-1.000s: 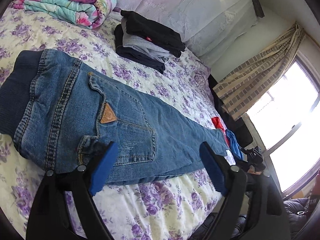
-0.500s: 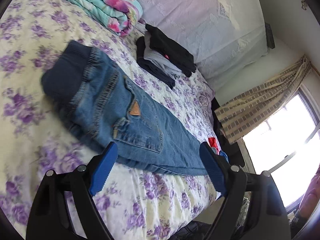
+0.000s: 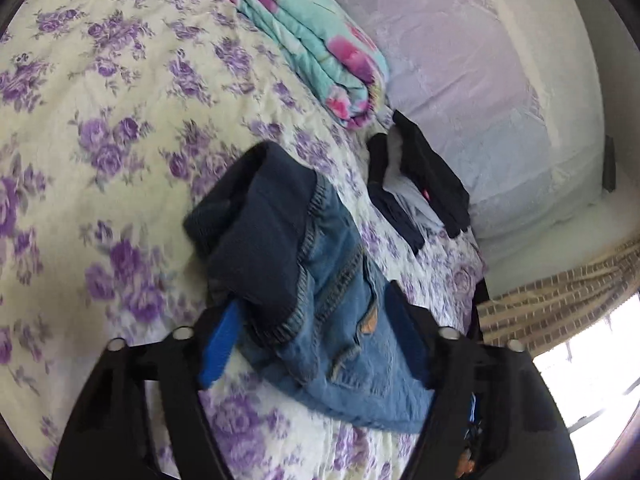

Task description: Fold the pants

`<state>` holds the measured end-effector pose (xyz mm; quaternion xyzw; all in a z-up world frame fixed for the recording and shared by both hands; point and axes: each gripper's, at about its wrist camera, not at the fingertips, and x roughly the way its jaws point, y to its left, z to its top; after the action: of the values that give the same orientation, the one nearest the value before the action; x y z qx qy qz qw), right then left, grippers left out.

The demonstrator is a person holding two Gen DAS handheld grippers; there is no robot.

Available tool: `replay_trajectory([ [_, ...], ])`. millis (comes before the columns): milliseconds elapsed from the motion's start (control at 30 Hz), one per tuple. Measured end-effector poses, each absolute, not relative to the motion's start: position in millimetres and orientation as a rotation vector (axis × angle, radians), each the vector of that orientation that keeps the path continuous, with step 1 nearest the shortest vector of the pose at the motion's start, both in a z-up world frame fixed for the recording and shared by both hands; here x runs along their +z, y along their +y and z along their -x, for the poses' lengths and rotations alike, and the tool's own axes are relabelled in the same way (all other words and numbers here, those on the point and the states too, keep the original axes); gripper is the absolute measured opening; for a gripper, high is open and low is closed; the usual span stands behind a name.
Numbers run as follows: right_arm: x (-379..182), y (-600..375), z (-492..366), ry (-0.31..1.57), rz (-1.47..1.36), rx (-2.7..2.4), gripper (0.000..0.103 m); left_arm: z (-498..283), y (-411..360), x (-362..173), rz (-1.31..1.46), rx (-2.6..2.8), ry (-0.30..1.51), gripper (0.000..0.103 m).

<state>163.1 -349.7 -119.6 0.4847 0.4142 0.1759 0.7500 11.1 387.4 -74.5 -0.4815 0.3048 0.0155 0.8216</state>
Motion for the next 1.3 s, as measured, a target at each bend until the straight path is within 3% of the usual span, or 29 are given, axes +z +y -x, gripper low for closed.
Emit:
replay_trajectory([
  [33, -121, -350, -164, 0.905, -1.068, 0.388, 0.009, -13, 391, -73, 1.014, 0.051, 0.648, 0.042],
  [67, -121, -350, -163, 0.901, -1.078, 0.389, 0.009, -14, 393, -70, 0.988, 0.064, 0.652, 0.02],
  [333, -77, -345, -145, 0.818, -1.028, 0.502, 0.007, -15, 403, -58, 0.994, 0.026, 0.601, 0.018],
  [467, -125, -359, -139, 0.95, -1.049, 0.395, 0.007, -7, 410, -89, 1.044, 0.036, 0.649, 0.018],
  [533, -142, -367, -136, 0.966, -1.111, 0.426, 0.005, 3, 413, -98, 1.069, 0.015, 0.647, 0.021],
  [600, -129, -375, -129, 0.953, -1.093, 0.406, 0.012, 17, 410, -86, 1.006, 0.068, 0.652, 0.042],
  [667, -108, -386, -121, 0.923, -1.023, 0.376, 0.021, 33, 401, -60, 0.844, 0.167, 0.647, 0.052],
  [767, -71, -395, -116, 0.842, -0.942, 0.374, 0.033, 36, 380, -30, 0.742, 0.132, 0.616, 0.057],
  [900, -29, -345, -159, 0.81, -0.873, 0.613, 0.064, -23, 311, -16, 0.658, -0.117, 0.669, 0.066],
  [1100, -24, -186, -250, 1.025, -0.747, 1.0, 0.069, -111, 206, -49, 0.473, -0.34, 0.813, 0.068],
  [1167, -33, -130, -278, 1.128, -0.702, 1.065, 0.07, -119, 192, -72, 0.447, -0.323, 0.868, 0.068],
  [1300, -54, -49, -309, 1.266, -0.615, 1.145, 0.073, -96, 171, -91, 0.241, -0.267, 0.805, 0.067],
])
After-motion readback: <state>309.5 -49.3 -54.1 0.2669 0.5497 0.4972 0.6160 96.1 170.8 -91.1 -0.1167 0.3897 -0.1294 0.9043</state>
